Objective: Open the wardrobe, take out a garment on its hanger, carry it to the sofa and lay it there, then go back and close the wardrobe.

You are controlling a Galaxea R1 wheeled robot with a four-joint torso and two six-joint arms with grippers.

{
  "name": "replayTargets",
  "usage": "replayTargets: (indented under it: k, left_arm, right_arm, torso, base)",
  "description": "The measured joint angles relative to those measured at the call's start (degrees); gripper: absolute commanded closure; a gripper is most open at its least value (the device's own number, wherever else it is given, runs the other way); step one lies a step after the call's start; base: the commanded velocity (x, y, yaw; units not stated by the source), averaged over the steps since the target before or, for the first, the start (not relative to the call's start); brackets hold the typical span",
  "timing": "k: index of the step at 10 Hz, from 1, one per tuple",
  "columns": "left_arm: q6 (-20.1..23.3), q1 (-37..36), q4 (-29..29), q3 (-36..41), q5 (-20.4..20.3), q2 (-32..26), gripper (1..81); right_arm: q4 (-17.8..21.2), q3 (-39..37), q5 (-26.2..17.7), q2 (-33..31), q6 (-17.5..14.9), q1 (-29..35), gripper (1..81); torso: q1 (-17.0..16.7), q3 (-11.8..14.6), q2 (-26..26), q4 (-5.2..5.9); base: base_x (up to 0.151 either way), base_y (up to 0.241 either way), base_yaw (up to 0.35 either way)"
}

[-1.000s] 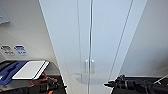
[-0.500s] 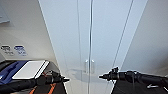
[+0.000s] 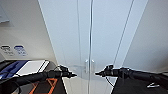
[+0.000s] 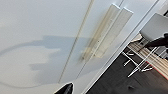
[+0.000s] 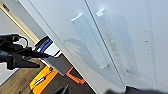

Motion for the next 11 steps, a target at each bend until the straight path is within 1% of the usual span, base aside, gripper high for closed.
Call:
replayTargets:
  k: [4, 5, 8, 11]
  left_arm:
    - [-0.2, -0.05, 0.02, -8.44, 1.73, 7.83, 1.0]
    - [-0.22, -0.02, 0.02, -9.76, 2.04, 9.46, 1.0]
    - [-0.24, 0.0, 0.02, -12.85, 2.52, 11.13, 1.0]
    - [-0.38, 0.0, 0.07, -16.82, 2.65, 14.96, 1.0]
  right_arm:
    - [0.02, -3.72, 0.02, 4.28, 1.02, 3.11, 1.0]
    - [0.02, -3.8, 0.88, 4.39, 1.05, 3.3, 1.0]
    - [-0.09, -5.47, 3.41, 4.9, 1.05, 3.33, 1.0]
    - [-0.24, -9.81, 3.36, 7.13, 1.05, 4.08, 1.0]
  torso:
    - [0.04, -0.05, 0.05, 0.0]
    - [0.04, -0.06, 0.05, 0.0]
    - [0.06, -0.06, 0.07, 0.0]
    - [0.06, -0.09, 0.07, 0.0]
  base:
    - [0.0, 0.0, 0.0]
    - [0.0, 0.0, 0.0]
    - [0.0, 0.0, 0.0]
    - [0.0, 0.0, 0.0]
